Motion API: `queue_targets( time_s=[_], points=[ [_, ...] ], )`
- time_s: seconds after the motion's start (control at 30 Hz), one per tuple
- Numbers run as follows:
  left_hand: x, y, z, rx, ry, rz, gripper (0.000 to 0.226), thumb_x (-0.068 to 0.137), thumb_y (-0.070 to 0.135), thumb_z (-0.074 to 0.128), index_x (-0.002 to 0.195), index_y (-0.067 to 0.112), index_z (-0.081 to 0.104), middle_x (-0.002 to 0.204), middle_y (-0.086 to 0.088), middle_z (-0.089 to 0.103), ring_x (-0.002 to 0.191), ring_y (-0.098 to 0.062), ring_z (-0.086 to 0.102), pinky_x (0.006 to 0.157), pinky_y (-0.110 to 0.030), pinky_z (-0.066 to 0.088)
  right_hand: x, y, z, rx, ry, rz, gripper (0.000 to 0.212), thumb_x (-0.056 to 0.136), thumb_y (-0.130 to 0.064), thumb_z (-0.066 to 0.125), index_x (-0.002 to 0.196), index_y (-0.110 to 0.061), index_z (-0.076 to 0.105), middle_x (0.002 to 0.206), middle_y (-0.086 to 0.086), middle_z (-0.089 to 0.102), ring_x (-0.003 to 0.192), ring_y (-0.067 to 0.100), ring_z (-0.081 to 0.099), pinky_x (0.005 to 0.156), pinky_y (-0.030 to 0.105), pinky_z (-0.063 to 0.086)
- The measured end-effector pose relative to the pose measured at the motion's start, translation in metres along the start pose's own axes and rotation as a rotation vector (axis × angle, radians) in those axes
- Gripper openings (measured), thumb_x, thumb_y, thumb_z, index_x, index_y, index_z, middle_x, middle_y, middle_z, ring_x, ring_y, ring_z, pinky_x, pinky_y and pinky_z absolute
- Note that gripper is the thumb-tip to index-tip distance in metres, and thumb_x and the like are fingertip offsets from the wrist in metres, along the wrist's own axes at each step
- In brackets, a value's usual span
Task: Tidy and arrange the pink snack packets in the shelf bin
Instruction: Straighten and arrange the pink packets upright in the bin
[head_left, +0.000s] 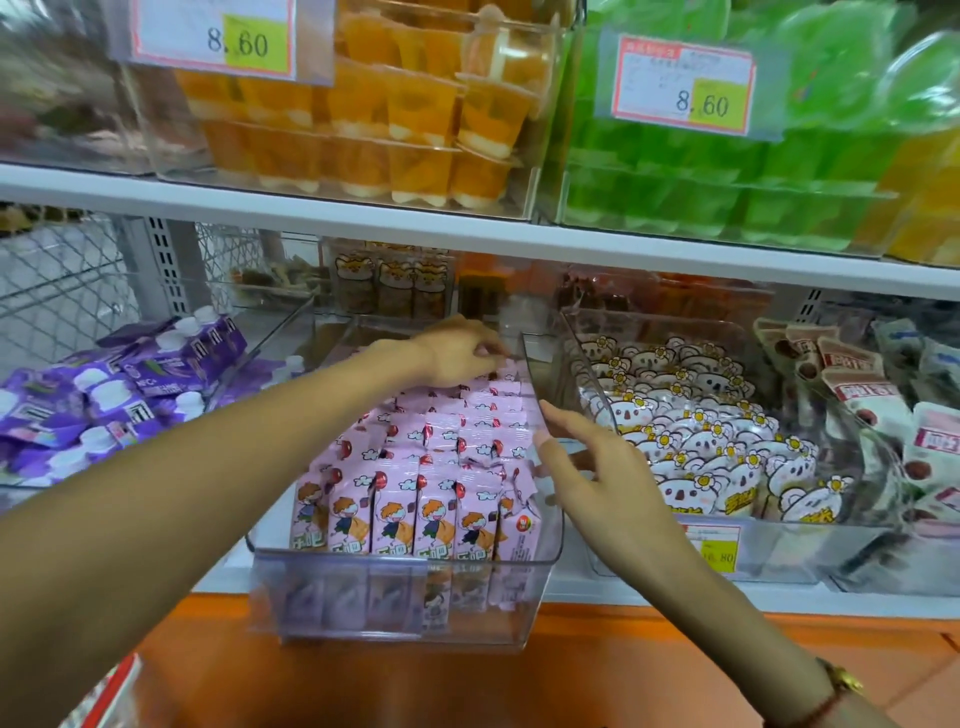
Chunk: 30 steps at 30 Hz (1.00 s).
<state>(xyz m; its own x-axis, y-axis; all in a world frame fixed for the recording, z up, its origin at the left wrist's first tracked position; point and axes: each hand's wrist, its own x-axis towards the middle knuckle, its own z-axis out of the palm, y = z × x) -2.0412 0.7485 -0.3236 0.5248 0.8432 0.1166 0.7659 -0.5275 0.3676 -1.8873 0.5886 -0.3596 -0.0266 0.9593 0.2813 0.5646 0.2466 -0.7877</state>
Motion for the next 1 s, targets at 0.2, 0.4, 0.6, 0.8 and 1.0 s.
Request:
queue_targets(
  time_s=[0.2, 0.4, 0.6, 0.8, 1.0],
  points=[
    [-0.001, 0.005, 0.005, 0.042, -0.124, -0.029, 0.034, 0.094, 0.031, 0.058, 0.122, 0.013, 0.064, 0.125, -0.002, 0.063, 0.108, -0.018, 0.058, 0.089, -0.028, 0.045, 0.002, -0.002, -0.003, 0.000, -0.021, 0.022, 0.030, 0.097, -0.033, 0.048, 0.127, -0.038, 0.049, 0.111, -0.023, 0.058, 0.078, -0.004, 0.065, 0.070, 0.024, 0.053],
    [0.001, 0.017, 0.007, -0.147, 0.178, -0.139, 0.020, 0.095, 0.024, 0.056, 0.109, 0.010, 0.062, 0.109, -0.008, 0.064, 0.092, -0.021, 0.059, 0.080, -0.032, 0.048, 0.003, -0.003, -0.003, -0.040, -0.010, -0.009, 0.021, 0.095, -0.036, 0.051, 0.114, -0.045, 0.045, 0.100, -0.035, 0.053, 0.078, -0.009, 0.060, 0.069, 0.018, 0.049],
    [-0.037, 0.046, 0.001, -0.983, 0.709, -0.412, 0.021, 0.100, 0.026, 0.047, 0.111, 0.009, 0.055, 0.102, -0.005, 0.064, 0.077, -0.008, 0.058, 0.060, -0.018, 0.048, 0.009, -0.007, -0.005, -0.058, 0.088, -0.014, 0.030, 0.094, -0.031, 0.055, 0.123, -0.025, 0.053, 0.102, -0.018, 0.057, 0.085, -0.010, 0.056, 0.069, 0.009, 0.040],
    [-0.122, 0.055, 0.005, -1.040, 0.911, -0.141, 0.003, 0.097, 0.016, 0.053, 0.098, 0.017, 0.056, 0.087, -0.001, 0.064, 0.075, -0.004, 0.058, 0.065, -0.009, 0.046, -0.002, -0.037, 0.003, -0.029, 0.228, -0.265, 0.025, 0.094, -0.023, 0.055, 0.119, -0.024, 0.056, 0.109, -0.007, 0.059, 0.098, -0.004, 0.053, 0.082, 0.010, 0.041],
    [-0.168, 0.054, 0.007, -1.178, 0.753, -0.116, 0.010, 0.093, 0.020, 0.059, 0.100, 0.022, 0.065, 0.090, 0.008, 0.074, 0.084, -0.002, 0.069, 0.076, -0.021, 0.055, -0.010, -0.060, 0.030, 0.026, -0.104, -0.247, 0.034, 0.096, -0.042, 0.045, 0.127, -0.033, 0.052, 0.118, -0.019, 0.058, 0.100, -0.009, 0.054, 0.083, 0.009, 0.042]
  ],
)
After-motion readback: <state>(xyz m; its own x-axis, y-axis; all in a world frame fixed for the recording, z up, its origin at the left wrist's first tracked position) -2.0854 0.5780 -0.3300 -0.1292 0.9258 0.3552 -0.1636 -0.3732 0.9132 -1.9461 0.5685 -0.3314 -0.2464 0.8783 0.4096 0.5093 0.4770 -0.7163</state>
